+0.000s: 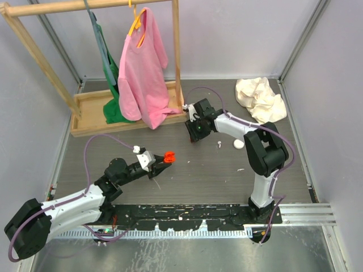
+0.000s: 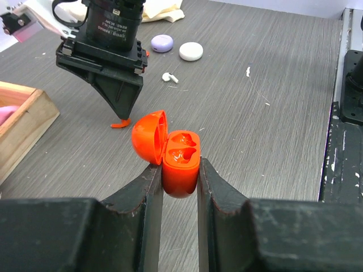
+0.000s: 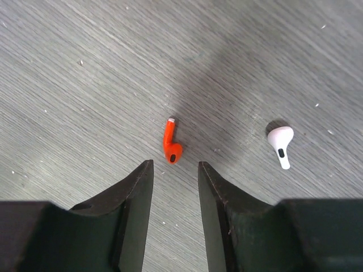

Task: Insert the wireless bluetooth earbuds into the charging case
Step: Pick up the earbud from the center of the board.

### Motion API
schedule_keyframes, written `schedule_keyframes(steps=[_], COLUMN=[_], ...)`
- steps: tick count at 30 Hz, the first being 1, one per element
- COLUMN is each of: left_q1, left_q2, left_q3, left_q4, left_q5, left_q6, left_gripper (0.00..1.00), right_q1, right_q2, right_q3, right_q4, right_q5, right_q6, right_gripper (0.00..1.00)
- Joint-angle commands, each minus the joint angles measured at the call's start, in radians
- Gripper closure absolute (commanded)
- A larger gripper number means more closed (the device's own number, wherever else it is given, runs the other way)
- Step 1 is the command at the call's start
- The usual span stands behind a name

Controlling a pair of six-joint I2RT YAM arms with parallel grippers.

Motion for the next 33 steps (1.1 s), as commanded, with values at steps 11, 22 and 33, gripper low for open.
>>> schedule_keyframes(steps=[11, 22, 33], left_q1=[-0.003, -0.002, -0.004], left_q2=[-0.025, -0.020, -0.015], left_q3=[0.017, 0.019, 0.020], left_q4=[0.052, 0.053, 0.054], left_q5=[-0.030, -0.029, -0.025], left_q6=[-0.003, -0.003, -0.004], left_gripper=[1.00, 1.00, 1.00], right_q1=[0.075, 0.094, 0.138], right_q2=[-0.002, 0.059, 0.062], right_q3=[0.049, 0.073, 0.091], right_q4=[0.109, 0.108, 0.024], right_q5=[0.295, 0.310, 0.312], right_q6=[0.111, 0.107, 0.070], right_gripper=[0.55, 0.54, 0.53])
